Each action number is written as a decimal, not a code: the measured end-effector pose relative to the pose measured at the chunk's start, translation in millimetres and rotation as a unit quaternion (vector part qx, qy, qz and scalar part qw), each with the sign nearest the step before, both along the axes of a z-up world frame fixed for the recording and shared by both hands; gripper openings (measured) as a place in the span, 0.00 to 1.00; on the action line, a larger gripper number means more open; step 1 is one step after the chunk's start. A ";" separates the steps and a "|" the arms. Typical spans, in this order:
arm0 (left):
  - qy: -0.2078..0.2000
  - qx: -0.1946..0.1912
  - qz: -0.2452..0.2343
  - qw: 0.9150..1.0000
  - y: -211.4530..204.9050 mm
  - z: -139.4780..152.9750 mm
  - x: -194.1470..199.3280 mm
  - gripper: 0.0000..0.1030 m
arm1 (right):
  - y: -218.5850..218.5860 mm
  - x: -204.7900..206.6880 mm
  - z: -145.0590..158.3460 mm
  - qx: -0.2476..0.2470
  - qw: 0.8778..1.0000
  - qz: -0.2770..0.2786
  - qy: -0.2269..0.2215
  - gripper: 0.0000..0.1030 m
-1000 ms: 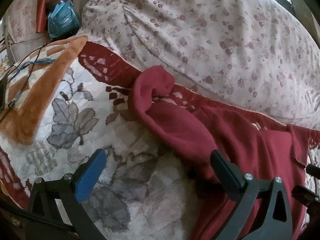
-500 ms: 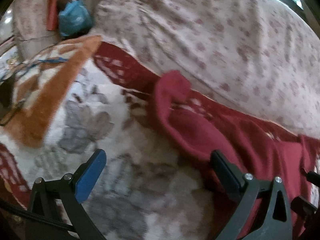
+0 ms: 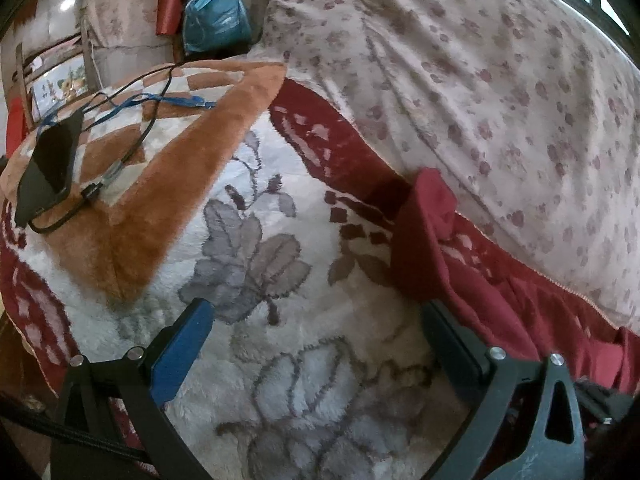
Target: Fold small clothes
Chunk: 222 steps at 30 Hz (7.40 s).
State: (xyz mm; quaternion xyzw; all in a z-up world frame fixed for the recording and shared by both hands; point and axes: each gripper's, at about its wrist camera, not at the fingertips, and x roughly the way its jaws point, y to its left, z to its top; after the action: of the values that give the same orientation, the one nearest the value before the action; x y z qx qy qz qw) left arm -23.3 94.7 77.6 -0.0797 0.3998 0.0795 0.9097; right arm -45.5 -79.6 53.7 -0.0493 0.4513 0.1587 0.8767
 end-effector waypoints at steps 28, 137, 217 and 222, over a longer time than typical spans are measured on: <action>0.068 0.036 -0.045 0.996 -29.7 -26.5 11.9 1.00 | -70.7 6.8 -12.6 0.021 0.993 -0.094 0.063 0.63; 0.080 -0.002 -0.261 0.962 -68.8 -38.1 -43.0 1.00 | -179.2 -58.9 100.9 0.145 0.985 -0.086 0.025 0.61; 0.068 0.009 -0.157 0.985 -82.6 -29.4 -4.5 0.94 | -266.4 -55.7 11.5 -0.012 0.964 -0.266 -0.014 0.21; 0.064 -0.002 -0.176 0.982 -100.1 -26.9 -4.2 0.94 | -250.4 -76.0 21.7 0.040 0.973 -0.229 -0.018 0.34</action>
State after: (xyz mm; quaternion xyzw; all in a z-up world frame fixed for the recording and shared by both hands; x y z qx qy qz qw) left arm -27.5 -5.4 50.7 -0.0047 0.4655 -0.0776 0.8816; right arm -121.5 -330.0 75.4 0.0873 0.4280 -0.0291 0.8991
